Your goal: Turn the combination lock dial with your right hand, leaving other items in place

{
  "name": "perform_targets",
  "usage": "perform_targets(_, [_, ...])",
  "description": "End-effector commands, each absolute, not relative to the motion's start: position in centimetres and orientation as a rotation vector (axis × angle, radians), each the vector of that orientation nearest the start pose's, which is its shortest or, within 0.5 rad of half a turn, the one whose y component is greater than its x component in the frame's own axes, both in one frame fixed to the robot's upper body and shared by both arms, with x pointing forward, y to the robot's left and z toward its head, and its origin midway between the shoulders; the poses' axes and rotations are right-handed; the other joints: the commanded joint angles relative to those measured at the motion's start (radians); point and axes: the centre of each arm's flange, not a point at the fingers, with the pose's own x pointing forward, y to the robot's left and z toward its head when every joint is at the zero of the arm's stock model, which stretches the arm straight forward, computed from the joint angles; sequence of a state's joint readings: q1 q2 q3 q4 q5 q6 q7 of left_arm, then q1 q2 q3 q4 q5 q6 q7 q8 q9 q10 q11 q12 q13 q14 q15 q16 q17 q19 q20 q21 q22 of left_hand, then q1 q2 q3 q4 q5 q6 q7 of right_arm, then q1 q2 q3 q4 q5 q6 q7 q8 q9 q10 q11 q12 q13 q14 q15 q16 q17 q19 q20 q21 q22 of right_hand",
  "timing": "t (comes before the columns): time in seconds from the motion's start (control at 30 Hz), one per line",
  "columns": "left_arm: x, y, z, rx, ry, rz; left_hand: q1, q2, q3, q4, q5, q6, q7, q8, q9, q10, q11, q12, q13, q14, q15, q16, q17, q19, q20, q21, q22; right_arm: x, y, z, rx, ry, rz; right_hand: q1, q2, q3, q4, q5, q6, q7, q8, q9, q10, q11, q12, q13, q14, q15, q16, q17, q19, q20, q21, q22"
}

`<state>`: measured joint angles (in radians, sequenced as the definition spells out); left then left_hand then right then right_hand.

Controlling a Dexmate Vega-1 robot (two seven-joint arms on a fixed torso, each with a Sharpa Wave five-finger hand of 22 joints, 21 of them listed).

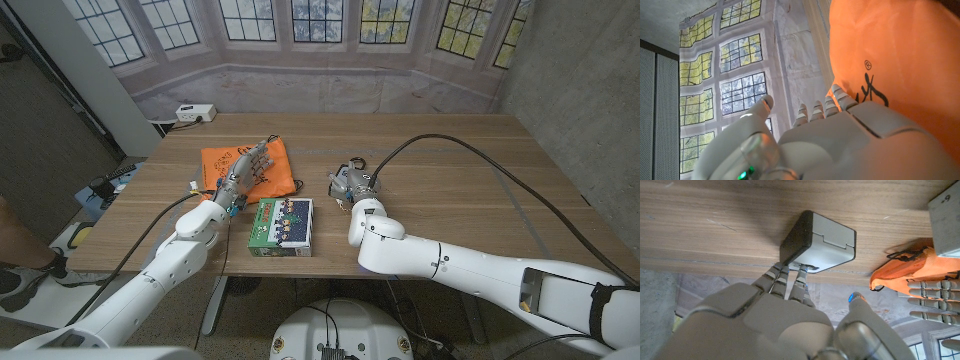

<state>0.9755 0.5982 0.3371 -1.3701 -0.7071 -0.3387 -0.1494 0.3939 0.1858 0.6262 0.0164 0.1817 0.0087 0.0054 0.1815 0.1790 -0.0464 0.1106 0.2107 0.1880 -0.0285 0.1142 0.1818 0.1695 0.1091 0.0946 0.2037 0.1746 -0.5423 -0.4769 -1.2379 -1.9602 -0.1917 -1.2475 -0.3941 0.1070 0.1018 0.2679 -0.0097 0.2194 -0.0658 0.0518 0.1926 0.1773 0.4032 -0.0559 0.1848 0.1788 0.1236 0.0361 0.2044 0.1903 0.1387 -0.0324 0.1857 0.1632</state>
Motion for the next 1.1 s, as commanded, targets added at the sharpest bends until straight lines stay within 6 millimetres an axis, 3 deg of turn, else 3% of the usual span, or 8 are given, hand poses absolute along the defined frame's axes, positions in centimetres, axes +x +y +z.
perform_targets(0.03, [62.8,31.1,-6.7,-0.013,-0.573,-0.307,0.014,0.002,0.003,-0.001,0.007,0.003,0.003,0.004,0.004,0.005,0.005,-0.001,0.006,0.005,0.004,0.002,0.004,0.008,0.001,-0.001,0.004,55.0,-4.1,-8.3,-1.249,-0.208,-0.112,0.007,0.0,0.007,-0.001,0.001,0.007,0.0,0.003,0.001,0.009,0.003,0.006,0.006,0.011,0.002,0.006,0.001,0.008,0.002,0.004,0.003])
perform_targets(1.1, [63.5,30.5,-6.6,-0.023,-0.573,-0.317,0.016,0.001,0.004,-0.003,0.008,0.004,0.003,0.005,0.004,0.009,0.004,0.0,0.007,0.01,0.004,0.003,0.004,0.01,0.001,-0.001,0.004,53.9,-4.1,-9.1,-1.269,-0.194,-0.09,0.009,0.0,0.012,-0.004,0.0,0.014,0.005,0.002,0.001,0.016,0.003,0.006,0.007,0.017,-0.002,0.005,0.001,0.016,-0.001,0.004,0.003])
